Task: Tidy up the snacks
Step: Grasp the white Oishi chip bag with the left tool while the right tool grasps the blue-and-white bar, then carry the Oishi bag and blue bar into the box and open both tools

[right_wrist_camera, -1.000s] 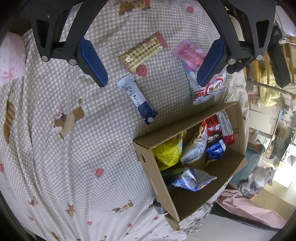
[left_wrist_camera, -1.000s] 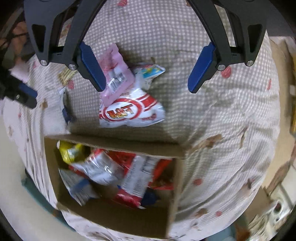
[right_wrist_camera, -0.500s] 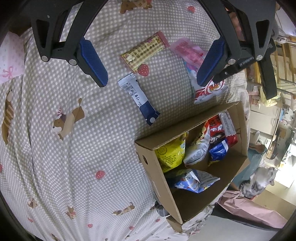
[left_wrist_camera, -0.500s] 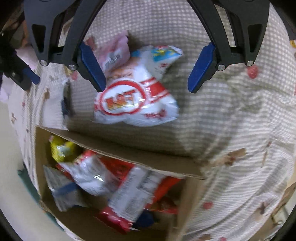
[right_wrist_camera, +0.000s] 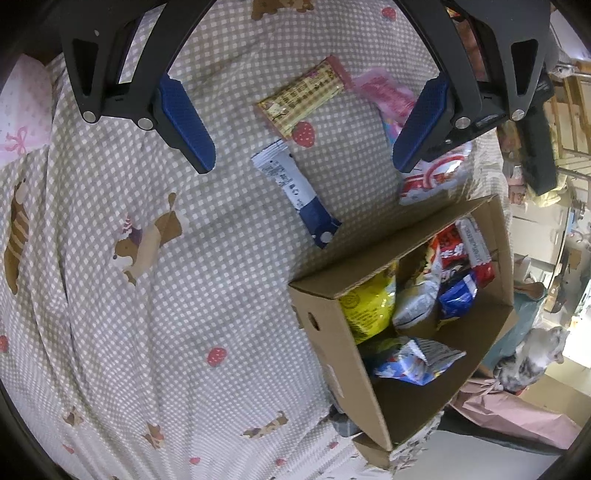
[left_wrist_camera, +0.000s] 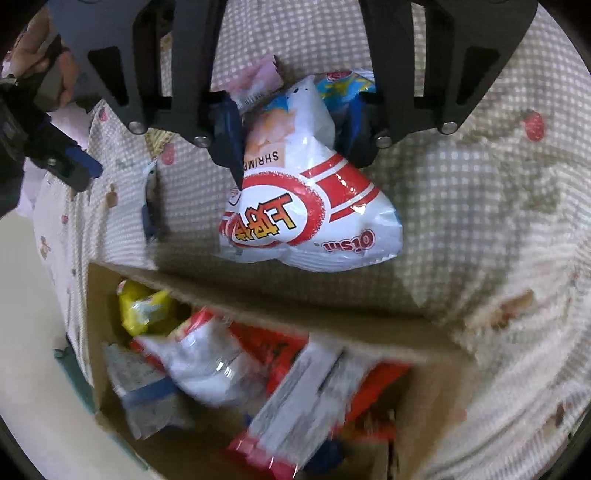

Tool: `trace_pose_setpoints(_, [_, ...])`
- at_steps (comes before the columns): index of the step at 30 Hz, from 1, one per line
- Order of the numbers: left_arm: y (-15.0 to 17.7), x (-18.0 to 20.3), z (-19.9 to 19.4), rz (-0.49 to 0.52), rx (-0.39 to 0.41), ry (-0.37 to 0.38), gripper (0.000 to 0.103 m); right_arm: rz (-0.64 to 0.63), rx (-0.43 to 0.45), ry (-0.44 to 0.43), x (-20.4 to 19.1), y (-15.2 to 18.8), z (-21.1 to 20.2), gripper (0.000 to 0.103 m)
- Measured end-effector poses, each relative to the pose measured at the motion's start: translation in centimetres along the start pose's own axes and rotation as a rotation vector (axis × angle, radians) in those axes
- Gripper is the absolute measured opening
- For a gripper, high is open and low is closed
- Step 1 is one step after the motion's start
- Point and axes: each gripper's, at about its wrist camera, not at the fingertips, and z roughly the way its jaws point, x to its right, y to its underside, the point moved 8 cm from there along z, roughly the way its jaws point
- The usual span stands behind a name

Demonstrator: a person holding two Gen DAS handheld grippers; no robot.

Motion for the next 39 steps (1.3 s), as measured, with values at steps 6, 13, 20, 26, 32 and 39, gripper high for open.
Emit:
trace_pose_setpoints(6, [0.2, -1.6, -4.6, -0.015, 0.097, -0.070, 0.037, 0.001, -0.003, -0.005, 0.1, -0.8, 0.2, 0.099])
trace_pose_setpoints(13, [0.6, -3.9, -8.3, -0.047, 0.155, -0.123, 0.037, -0.155, -0.088, 0.100, -1.3, -1.8, 3.3, 0.086])
trace_pose_setpoints(20, [1.1, -4.0, -7.2, -0.060, 0.128, -0.134, 0.037, -0.301, -0.149, 0.204, -2.4, -0.9, 6.5, 0.070])
trace_pose_setpoints(26, [0.7, -3.6, -6.4, -0.036, 0.134, -0.167, 0.037, -0.397, -0.157, 0.249, -2.8, -0.7, 8.0, 0.029])
trace_pose_setpoints(32, [0.9, -4.4, -6.7, -0.029, 0.143, -0.198, 0.037, -0.396, -0.119, 0.174, -4.2, -0.6, 6.6, 0.019])
trace_pose_setpoints(39, [0.8, -5.4, -6.8, -0.036, 0.150, -0.229, 0.037, -0.411, -0.102, 0.122, -5.1, 0.4, 4.7, 0.019])
